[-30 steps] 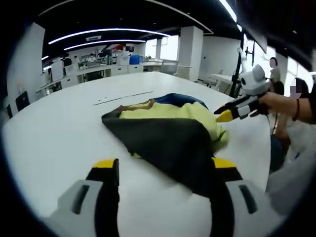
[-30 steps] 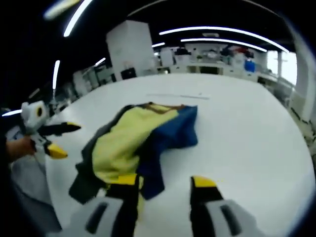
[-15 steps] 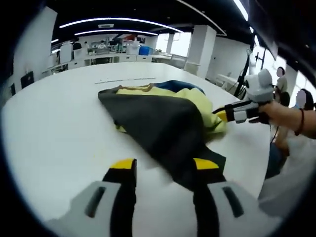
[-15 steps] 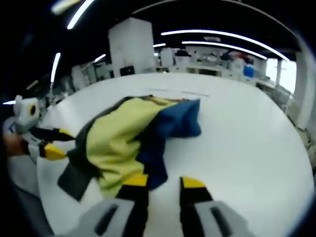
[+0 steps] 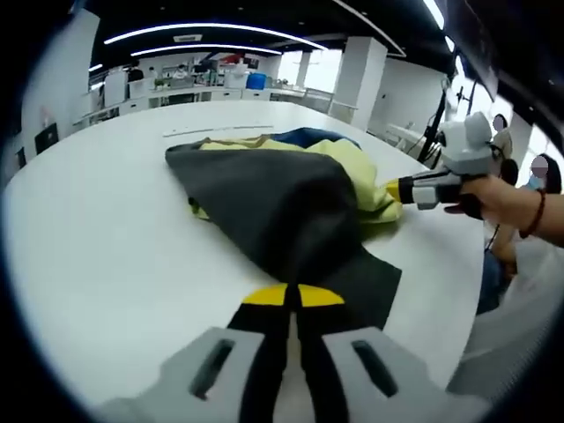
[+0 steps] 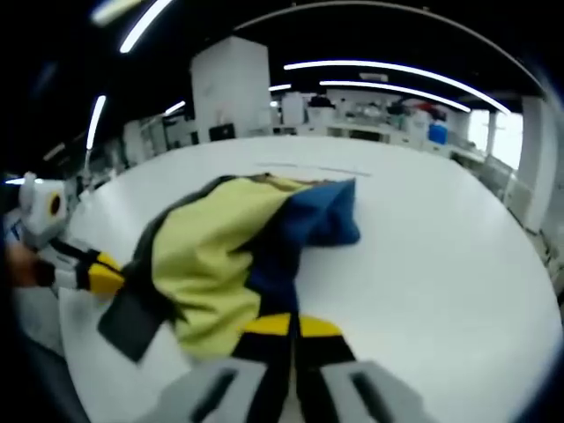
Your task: Fold the garment on the visible template until the final outline fits inside the template.
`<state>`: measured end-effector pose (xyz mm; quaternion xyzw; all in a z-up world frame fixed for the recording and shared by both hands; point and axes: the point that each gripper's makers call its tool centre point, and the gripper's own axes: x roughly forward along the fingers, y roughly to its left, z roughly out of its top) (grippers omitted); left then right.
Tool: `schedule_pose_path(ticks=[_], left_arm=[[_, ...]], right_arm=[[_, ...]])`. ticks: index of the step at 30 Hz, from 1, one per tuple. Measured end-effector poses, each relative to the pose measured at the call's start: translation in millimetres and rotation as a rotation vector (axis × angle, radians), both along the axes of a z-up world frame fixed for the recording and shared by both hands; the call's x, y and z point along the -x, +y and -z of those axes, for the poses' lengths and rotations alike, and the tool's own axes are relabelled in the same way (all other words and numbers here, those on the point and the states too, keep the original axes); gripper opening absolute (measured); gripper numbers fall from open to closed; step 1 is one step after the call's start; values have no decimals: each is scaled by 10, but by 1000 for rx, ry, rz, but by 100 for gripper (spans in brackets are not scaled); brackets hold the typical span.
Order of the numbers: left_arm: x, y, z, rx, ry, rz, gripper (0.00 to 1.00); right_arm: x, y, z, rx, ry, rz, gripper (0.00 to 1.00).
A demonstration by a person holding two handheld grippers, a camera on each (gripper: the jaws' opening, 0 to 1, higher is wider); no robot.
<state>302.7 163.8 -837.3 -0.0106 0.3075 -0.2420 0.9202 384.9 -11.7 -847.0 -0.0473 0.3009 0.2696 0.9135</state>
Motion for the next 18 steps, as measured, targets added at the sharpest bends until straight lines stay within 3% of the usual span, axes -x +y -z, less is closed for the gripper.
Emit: schedule_pose_path(ticks=[5,11,16,18], left_arm=[[8,50,-1,25,2,-10,0],[-14,183,-134,25,-39,-33,0],[1,280,-285,13,-69,-35,0],[-9,295,-434,15,-85,-48,0]], right_arm=[[21,-10,-29,-12,10,9,0],[39,-17,-161,-16,-12,-14,0],[28,-42,-192,13,-31,-32,0],[24,-73,-236,14,-37,-28,0]])
